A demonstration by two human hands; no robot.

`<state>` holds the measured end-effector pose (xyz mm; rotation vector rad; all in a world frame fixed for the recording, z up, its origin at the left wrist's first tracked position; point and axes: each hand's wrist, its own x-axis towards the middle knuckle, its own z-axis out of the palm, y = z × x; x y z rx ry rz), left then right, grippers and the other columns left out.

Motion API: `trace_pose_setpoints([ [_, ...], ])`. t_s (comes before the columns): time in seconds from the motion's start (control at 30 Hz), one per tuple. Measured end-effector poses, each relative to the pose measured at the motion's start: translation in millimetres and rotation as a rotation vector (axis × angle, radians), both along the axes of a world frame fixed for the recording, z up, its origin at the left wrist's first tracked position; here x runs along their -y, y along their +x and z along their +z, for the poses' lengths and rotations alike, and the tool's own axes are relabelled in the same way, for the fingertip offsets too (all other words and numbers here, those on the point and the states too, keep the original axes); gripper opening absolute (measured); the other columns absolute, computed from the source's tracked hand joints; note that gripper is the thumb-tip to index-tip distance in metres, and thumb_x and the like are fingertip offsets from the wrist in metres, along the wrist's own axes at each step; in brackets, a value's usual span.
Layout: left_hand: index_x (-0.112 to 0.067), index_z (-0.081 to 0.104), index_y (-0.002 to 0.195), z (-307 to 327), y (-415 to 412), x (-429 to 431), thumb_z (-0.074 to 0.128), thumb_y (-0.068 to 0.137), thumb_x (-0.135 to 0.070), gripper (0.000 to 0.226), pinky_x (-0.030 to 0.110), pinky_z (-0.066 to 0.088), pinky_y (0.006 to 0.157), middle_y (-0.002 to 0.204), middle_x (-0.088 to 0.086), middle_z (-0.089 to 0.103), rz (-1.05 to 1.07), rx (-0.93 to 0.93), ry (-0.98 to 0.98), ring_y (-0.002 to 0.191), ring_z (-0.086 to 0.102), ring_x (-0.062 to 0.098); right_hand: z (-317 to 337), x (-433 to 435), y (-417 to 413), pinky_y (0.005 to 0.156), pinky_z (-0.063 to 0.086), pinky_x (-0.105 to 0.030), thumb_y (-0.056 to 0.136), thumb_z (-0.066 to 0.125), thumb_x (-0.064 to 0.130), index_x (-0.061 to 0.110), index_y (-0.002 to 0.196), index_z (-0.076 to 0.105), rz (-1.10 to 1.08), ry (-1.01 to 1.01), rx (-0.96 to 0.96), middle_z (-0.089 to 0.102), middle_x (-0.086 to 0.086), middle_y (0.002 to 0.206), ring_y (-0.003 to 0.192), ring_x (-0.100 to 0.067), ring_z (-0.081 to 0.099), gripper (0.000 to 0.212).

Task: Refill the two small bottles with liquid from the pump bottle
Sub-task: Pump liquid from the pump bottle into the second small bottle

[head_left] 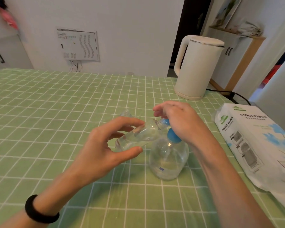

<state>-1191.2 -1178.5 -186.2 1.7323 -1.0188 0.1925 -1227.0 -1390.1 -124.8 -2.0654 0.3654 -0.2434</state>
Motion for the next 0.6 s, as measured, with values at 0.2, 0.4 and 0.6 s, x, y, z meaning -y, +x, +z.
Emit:
trace_pose_setpoints([
  [0.2, -0.04, 0.064, 0.131, -0.7, -1.8, 0.3, 0.08, 0.08, -0.037, 0.053, 0.034, 0.06, 0.094, 0.126, -0.019, 0.072, 0.0, -0.002, 0.005, 0.115, 0.072, 0.01, -2.2, -1.3, -1.5, 0.094, 0.047, -0.029, 0.097, 0.042, 0.017, 0.027, 0.103, 0.076, 0.001, 0.031, -0.032, 0.073, 0.011, 0.11, 0.109, -0.006, 0.063, 0.035],
  [0.4, -0.039, 0.063, 0.133, 2.1, -0.6, -0.6, 0.08, 0.08, -0.038, 0.055, 0.033, 0.06, 0.095, 0.128, -0.019, 0.072, -0.004, 0.01, -0.009, 0.116, 0.071, 0.011, 0.7, 0.2, -0.5, 0.083, 0.048, -0.025, 0.098, 0.043, 0.024, 0.028, 0.112, 0.075, -0.001, -0.02, 0.017, 0.074, 0.016, 0.104, 0.097, -0.002, 0.065, 0.036],
  [0.6, -0.031, 0.068, 0.127, -1.6, 0.3, 0.2, 0.08, 0.081, -0.037, 0.049, 0.04, 0.061, 0.094, 0.126, -0.017, 0.073, 0.003, -0.025, 0.01, 0.116, 0.072, 0.015, -1.1, -1.3, 0.8, 0.088, 0.046, -0.025, 0.097, 0.044, 0.015, 0.027, 0.1, 0.077, -0.01, 0.064, -0.03, 0.077, 0.012, 0.103, 0.103, -0.001, 0.064, 0.035],
])
